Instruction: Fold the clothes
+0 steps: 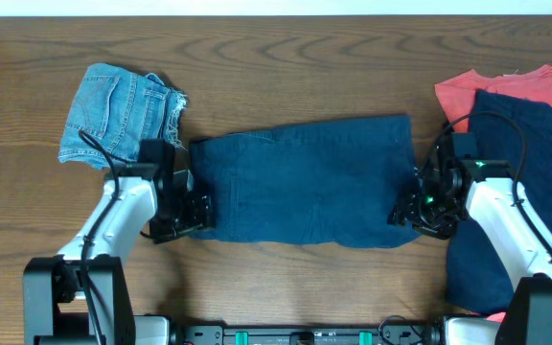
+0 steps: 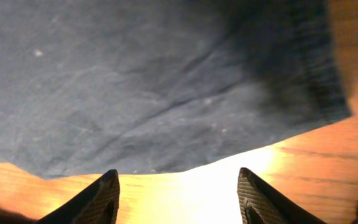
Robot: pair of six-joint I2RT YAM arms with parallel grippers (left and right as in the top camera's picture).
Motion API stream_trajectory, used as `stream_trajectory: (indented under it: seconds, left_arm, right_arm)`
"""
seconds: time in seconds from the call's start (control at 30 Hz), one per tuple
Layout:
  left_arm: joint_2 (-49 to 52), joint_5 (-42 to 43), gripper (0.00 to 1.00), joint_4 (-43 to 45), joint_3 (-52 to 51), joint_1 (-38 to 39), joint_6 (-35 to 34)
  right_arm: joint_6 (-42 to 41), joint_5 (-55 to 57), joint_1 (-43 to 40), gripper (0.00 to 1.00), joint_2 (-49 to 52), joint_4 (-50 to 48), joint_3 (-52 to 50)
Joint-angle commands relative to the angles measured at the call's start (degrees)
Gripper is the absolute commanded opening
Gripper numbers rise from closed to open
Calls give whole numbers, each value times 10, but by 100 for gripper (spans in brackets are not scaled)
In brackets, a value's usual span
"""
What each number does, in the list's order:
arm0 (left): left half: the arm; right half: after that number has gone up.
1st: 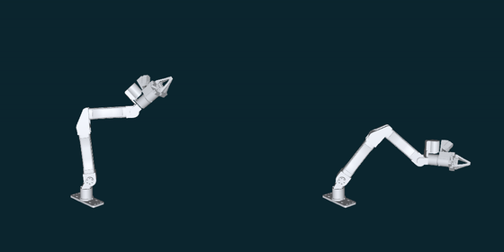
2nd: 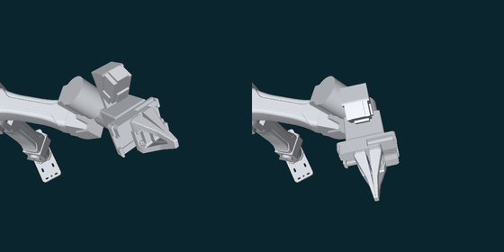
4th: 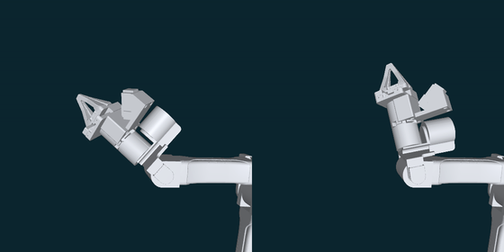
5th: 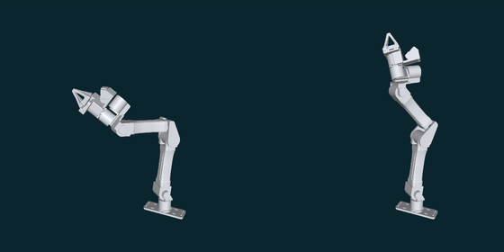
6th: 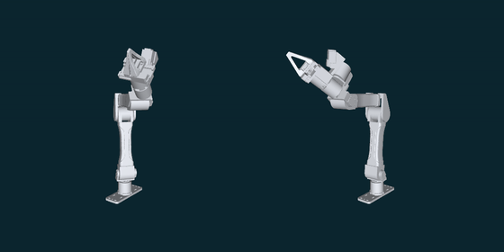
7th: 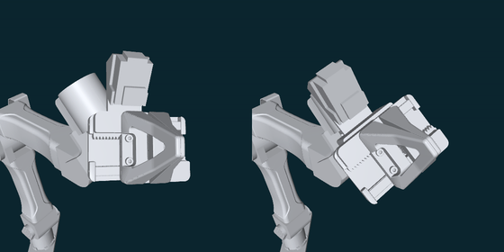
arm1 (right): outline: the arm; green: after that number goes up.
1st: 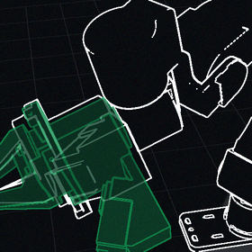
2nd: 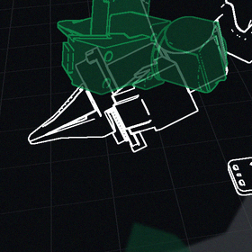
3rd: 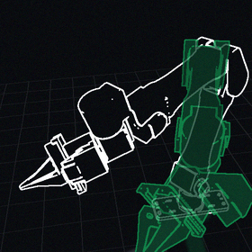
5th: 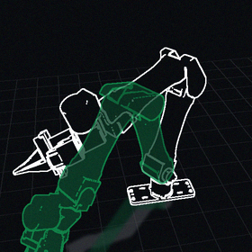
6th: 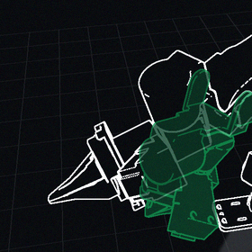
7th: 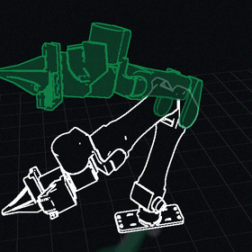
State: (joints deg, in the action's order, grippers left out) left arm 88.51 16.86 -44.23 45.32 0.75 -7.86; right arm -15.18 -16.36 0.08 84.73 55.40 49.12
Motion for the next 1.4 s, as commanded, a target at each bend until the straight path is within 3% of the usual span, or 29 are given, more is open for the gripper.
stream_trajectory:
  seconds: [0.0,0.2,0.47,0.63,0.77,0.9,1.0,1.37]
  left_arm:
    - [7,7,64,39,-32,-2,2]
    - [10,21,7,47,-42,-2,1]
    - [7,20,6,46,-36,-2,1]
    - [2,20,6,42,-22,-2,1]
    - [-2,20,6,40,-7,-2,1]
    - [-3,20,6,39,-4,-2,1]
    - [-3,19,6,38,-4,-2,2]
    - [-9,-13,6,-6,35,-57,19]
  right_arm:
    - [-15,21,-15,61,-5,-4,9]
    - [-43,76,-47,74,-5,-4,8]
    - [-34,67,-78,78,-1,-9,-21]
    - [-25,65,-75,77,-1,-76,-82]
    - [-25,45,-75,65,-1,-150,-122]
    - [3,9,-75,32,-1,-179,-133]
    - [37,-21,-76,1,-1,-184,-131]
    - [15,75,-98,1,-5,-59,-47]
